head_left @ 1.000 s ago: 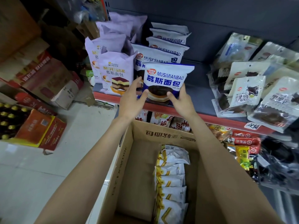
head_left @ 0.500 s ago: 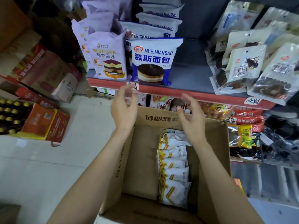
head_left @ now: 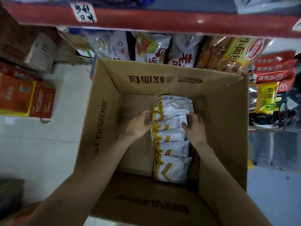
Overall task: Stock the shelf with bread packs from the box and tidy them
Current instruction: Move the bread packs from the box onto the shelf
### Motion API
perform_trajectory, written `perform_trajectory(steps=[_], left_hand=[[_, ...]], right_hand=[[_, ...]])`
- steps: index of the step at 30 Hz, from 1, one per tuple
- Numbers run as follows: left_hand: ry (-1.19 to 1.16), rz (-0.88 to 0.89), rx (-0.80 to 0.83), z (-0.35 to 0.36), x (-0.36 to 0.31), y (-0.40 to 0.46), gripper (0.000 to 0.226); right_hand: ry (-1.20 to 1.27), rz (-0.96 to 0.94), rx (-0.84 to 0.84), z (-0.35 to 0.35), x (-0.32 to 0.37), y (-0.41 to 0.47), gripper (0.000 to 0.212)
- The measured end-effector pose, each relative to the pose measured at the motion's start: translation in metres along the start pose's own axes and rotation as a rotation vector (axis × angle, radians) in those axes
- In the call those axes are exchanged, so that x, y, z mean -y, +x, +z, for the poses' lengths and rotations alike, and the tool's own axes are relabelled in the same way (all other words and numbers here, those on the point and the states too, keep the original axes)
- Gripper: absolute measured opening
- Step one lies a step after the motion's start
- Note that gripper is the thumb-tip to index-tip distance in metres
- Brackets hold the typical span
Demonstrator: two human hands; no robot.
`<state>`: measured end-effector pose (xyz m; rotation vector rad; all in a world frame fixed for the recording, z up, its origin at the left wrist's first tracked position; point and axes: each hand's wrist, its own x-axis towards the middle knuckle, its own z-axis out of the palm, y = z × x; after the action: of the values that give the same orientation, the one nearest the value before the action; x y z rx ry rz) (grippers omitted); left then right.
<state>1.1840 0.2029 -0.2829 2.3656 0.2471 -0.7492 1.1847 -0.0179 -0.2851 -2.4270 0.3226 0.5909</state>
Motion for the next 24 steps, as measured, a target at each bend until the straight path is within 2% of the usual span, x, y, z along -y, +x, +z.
perform_trajectory(steps=[5,9,14,16,18,21,24], left_hand=[[-0.039,-0.010,-0.018,0.039,0.005,0.046,0.061],[-0.084,-0.073,-0.020,0.053,0.010,0.081,0.073],[-0.320,-0.183,0.136,0.067,0.016,0.115,0.100],[-0.387,-0.165,0.129,0.071,0.021,0.120,0.095],[-0.394,-0.167,0.094,0.073,0.027,0.120,0.082],[-0.330,-0.102,0.079,0.075,0.031,0.110,0.059],[-0.377,-0.059,0.007,0.077,0.039,0.100,0.045]], right_hand=[[-0.113,-0.028,-0.079,0.035,-0.023,0.048,0.067],[-0.013,-0.041,-0.100,0.050,-0.037,0.081,0.078],[0.236,-0.162,-0.374,0.048,-0.037,0.100,0.040],[0.305,-0.222,-0.369,0.045,-0.029,0.105,0.028],[0.383,-0.198,-0.361,0.043,-0.021,0.112,0.019],[0.596,-0.045,-0.300,0.039,-0.015,0.125,0.030],[0.668,0.017,-0.113,0.038,-0.020,0.135,0.044]])
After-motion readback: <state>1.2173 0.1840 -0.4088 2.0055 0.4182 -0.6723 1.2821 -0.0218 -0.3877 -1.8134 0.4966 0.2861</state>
